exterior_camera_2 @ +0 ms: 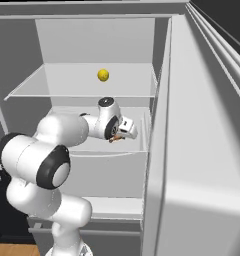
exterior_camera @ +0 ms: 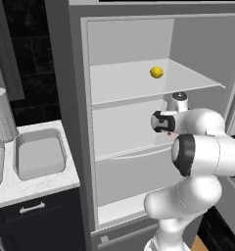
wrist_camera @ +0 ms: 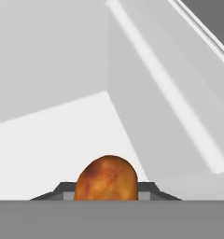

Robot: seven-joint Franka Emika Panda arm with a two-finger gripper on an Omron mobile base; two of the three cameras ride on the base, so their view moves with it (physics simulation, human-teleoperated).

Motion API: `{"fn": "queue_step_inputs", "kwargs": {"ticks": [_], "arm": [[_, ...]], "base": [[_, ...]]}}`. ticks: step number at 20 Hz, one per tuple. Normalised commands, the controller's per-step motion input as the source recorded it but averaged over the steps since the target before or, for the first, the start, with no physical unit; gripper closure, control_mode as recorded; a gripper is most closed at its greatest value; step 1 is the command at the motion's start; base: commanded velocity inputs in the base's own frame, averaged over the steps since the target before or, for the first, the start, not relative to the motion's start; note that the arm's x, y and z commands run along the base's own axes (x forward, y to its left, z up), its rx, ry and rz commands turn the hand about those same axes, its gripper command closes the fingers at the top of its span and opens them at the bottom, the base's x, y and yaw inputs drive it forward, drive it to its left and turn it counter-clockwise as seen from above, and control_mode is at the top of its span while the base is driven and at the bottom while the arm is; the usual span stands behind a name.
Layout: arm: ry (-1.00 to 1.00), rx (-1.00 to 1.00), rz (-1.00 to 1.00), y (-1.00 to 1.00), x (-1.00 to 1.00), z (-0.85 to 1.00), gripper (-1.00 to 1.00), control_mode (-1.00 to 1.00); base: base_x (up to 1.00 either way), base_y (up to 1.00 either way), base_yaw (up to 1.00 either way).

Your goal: Place one lemon and one chicken drumstick in each tupperware on the nearby counter, to pack two identical lunches.

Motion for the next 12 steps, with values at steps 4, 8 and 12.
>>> {"fn": "queue_step_inputs", "kwargs": {"ticks": [4,8,12], "arm": [[-0.18,-0.07,0.00,0.00,-1.00,-1.00,1.00,-1.00],[-0.09,-0.02,0.00,0.00,-1.00,-0.64,1.00,-1.00],[0.11,0.07,0.00,0.00,-1.00,0.46,1.00,-1.00]], "base": [[0.00,0.00,0.00],[0.00,0.00,0.00],[0.00,0.00,0.00]]}}
